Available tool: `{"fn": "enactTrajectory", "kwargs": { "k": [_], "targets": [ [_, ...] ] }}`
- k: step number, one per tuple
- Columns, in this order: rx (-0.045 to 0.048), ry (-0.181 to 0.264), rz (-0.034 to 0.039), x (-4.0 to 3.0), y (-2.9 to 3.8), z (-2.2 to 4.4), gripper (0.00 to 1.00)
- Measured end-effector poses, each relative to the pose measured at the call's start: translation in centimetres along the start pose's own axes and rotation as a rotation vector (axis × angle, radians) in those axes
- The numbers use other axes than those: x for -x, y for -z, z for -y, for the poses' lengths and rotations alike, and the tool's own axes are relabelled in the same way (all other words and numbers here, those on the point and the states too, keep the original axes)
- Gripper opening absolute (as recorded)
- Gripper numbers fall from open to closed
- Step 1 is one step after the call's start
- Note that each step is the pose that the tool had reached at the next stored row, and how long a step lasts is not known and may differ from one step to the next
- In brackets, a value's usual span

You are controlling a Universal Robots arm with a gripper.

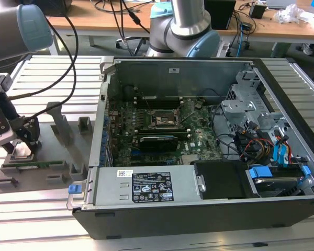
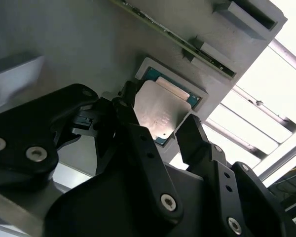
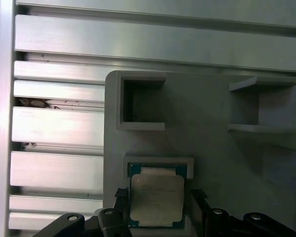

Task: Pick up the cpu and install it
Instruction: 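Pick up the cpu and move it towards the insertion slot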

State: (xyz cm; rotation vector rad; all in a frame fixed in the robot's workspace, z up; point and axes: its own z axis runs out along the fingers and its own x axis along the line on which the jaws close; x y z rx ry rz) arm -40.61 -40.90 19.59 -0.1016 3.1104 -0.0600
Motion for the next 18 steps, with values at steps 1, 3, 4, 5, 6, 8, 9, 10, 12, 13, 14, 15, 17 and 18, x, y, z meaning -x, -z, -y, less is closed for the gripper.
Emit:
{"fn": "enactTrajectory", "kwargs": {
  "k": [1,3,4,5,6,8,9,10,12,13,14,15,17,18],
  "targets": [
    [-0.0006,0.0,0.0002,-0.02,-0.16,-0.02,0.6],
    [-0.0012,-0.001,0.0,-0.03,-0.32,-0.03,0.6],
    [-0.0013,-0.001,0.0,-0.03,-0.43,-0.03,0.6],
    [-0.0014,-0.001,-0.0001,-0.03,-0.46,-0.03,0.6],
    [-0.0014,-0.001,-0.0001,-0.03,-0.49,-0.03,0.6],
    [-0.0014,-0.001,-0.0001,-0.03,-0.54,-0.04,0.6],
    [-0.0013,-0.001,0.0001,-0.03,-0.57,-0.07,0.6],
    [-0.0014,-0.001,0.0,-0.03,-0.57,-0.07,0.6],
    [-0.0013,-0.001,0.0002,-0.03,-0.65,-0.1,0.6],
    [-0.0014,-0.001,0.0,-0.03,-0.71,-0.11,0.6],
    [-0.0014,-0.001,-0.0001,-0.03,-0.72,-0.11,0.6],
    [-0.0014,-0.001,-0.0002,-0.03,-0.71,-0.1,0.6],
    [-0.0014,-0.001,0.0,-0.03,-0.73,-0.11,0.6],
    [-0.0014,-0.001,0.0,-0.03,-0.73,-0.11,0.6]
  ]
}}
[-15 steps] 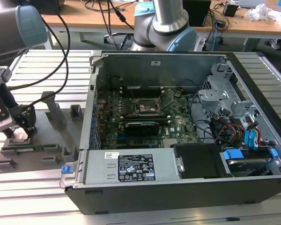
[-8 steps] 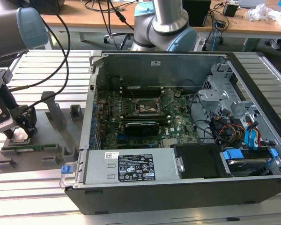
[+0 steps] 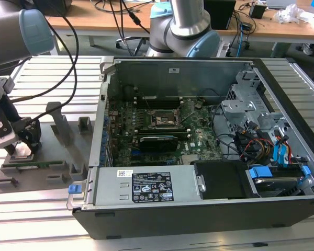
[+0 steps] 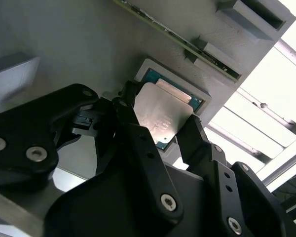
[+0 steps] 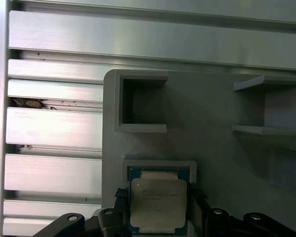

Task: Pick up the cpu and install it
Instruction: 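Pick up the cpu and move it towards the insertion slot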

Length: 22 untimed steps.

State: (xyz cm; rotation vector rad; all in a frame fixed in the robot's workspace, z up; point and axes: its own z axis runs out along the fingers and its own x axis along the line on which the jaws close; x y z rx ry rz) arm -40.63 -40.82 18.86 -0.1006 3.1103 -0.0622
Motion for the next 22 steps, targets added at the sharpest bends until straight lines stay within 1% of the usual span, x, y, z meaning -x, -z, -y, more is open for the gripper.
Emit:
{"fn": "enactTrajectory", "kwargs": {
  "k": [2,3,18,22],
  "targets": [
    [0.0,0.0,-0.0001,0.0,0.0,0.0,0.58],
    [0.0,0.0,-0.0001,0.0,0.0,0.0,0.55],
    [0.0001,0.0,0.0,0.0,-0.01,0.04,0.55],
    [0.0,0.0,-0.0001,0.0,0.26,0.05,0.55]
  ]
}}
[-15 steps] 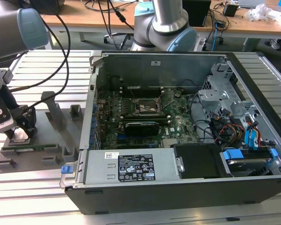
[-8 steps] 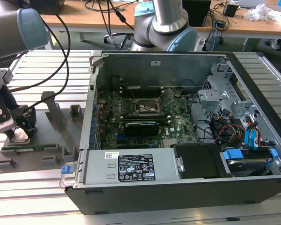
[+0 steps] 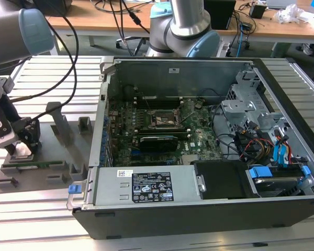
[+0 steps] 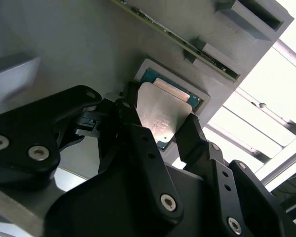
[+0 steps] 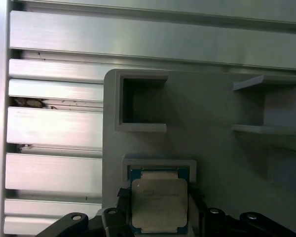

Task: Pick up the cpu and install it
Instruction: 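Pick up the cpu and move it towards the insertion slot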

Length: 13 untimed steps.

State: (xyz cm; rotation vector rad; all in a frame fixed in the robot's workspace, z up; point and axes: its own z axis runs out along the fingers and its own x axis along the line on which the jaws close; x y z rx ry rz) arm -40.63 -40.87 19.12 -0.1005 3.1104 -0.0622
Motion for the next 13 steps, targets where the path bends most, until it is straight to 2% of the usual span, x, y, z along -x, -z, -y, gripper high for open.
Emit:
{"fn": "enactTrajectory", "kwargs": {
  "k": [13],
  "targets": [
    [0.0,0.0,0.0001,0.06,2.09,0.08,0.55]
  ]
}}
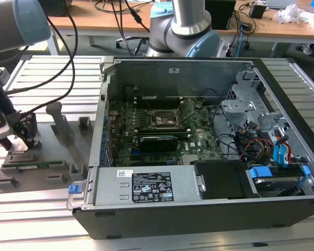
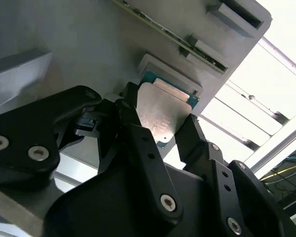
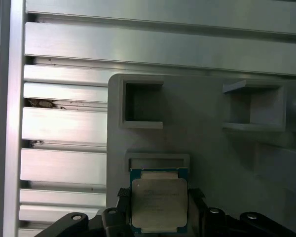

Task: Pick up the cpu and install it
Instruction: 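Pick up the cpu and move it towards the insertion slot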

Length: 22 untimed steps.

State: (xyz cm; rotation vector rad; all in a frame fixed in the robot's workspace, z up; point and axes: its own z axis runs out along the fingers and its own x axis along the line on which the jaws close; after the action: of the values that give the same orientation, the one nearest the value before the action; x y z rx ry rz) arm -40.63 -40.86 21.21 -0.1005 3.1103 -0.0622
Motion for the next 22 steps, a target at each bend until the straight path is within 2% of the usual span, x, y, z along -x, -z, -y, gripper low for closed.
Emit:
{"fn": "enactTrajectory", "kwargs": {
  "k": [7,13,22],
  "targets": [
    [0.0,0.0,0.0,0.03,1.17,0.05,0.55],
    [0.0,0.0,0.0,0.08,2.76,0.11,0.55],
    [0.0,0.0,0.0,0.13,4.59,0.19,0.55]
  ]
}}
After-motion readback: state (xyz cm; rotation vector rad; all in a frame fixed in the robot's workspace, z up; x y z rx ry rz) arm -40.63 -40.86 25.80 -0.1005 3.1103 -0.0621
